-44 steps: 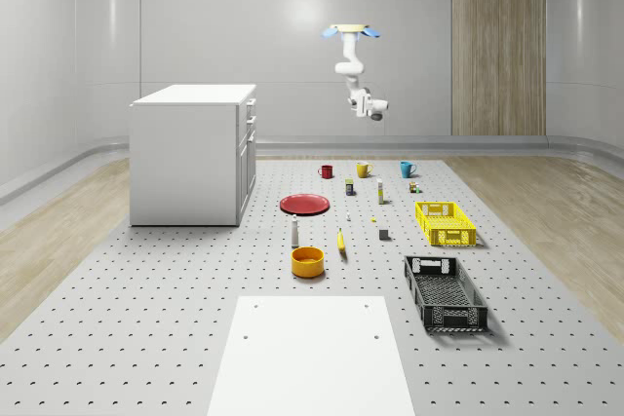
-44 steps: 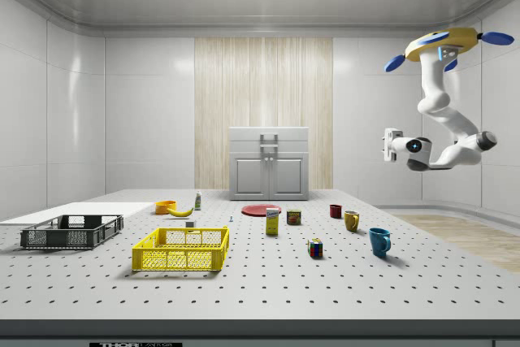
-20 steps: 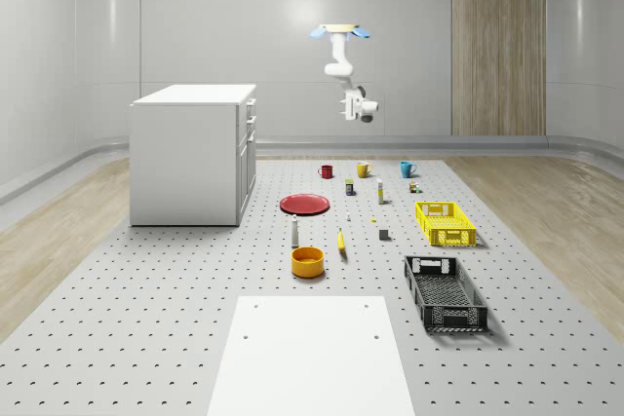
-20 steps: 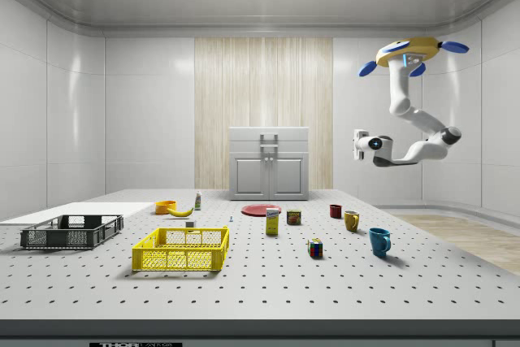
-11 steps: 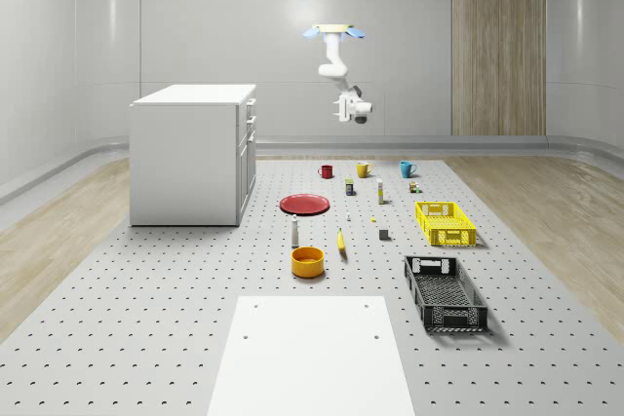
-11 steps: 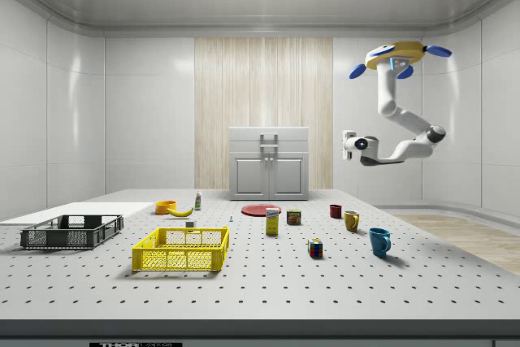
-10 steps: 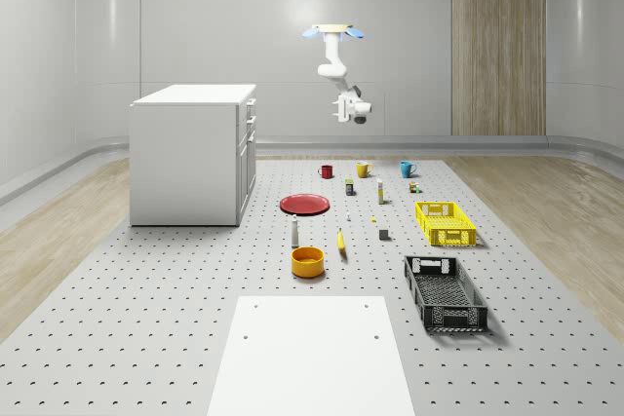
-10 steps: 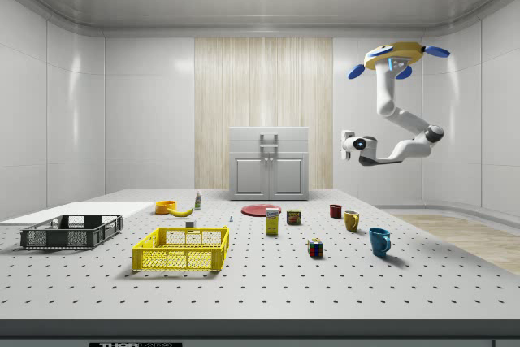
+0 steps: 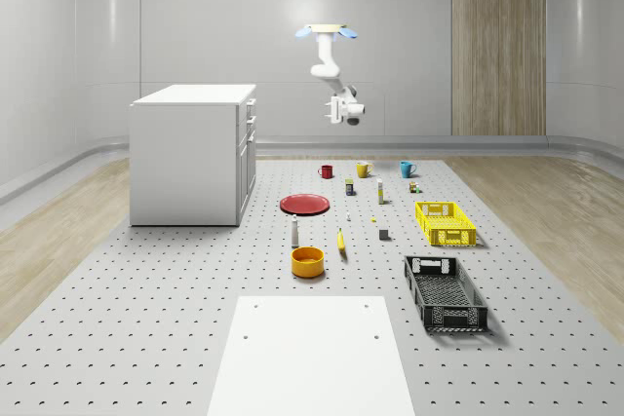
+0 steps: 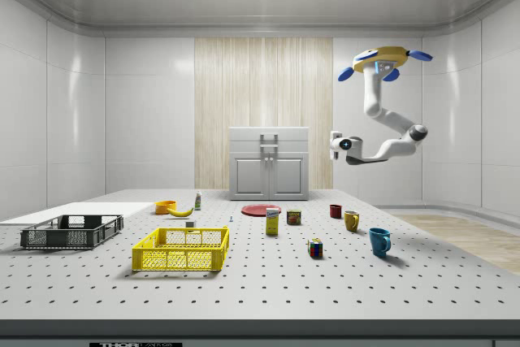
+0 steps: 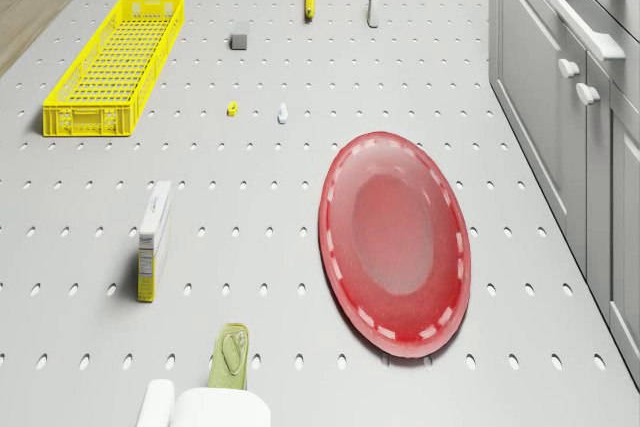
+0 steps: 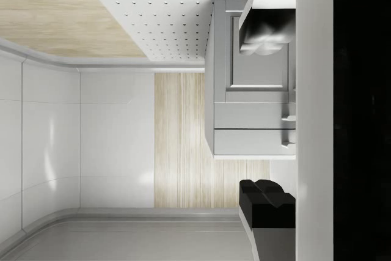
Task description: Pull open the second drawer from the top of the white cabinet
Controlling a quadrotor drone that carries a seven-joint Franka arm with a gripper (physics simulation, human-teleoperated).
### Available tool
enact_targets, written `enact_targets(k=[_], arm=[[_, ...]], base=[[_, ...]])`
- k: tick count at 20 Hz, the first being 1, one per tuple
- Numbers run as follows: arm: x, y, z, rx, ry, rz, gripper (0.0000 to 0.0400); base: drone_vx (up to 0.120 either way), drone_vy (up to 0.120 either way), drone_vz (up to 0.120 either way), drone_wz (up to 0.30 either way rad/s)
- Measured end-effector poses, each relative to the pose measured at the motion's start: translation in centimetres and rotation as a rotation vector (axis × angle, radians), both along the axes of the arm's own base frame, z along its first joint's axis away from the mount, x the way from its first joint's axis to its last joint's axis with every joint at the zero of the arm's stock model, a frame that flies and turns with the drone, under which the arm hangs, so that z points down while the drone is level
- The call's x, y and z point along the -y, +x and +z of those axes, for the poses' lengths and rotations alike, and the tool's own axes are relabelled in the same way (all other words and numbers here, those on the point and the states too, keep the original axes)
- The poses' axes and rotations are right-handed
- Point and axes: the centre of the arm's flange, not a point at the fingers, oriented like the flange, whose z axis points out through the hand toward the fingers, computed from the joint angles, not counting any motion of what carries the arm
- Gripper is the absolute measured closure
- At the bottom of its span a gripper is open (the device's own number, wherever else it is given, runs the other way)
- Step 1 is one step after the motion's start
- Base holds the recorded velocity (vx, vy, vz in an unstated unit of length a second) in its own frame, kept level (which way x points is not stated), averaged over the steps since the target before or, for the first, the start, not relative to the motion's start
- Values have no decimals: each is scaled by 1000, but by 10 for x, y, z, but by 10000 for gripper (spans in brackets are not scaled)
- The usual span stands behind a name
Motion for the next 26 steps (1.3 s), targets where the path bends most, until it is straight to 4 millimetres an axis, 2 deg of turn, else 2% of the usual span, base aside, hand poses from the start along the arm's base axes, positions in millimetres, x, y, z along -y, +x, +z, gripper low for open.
enact_targets(k=[26], arm=[[0, 0, 0, 0, 0, 0, 100]], base=[[120, -120, 0, 0]])
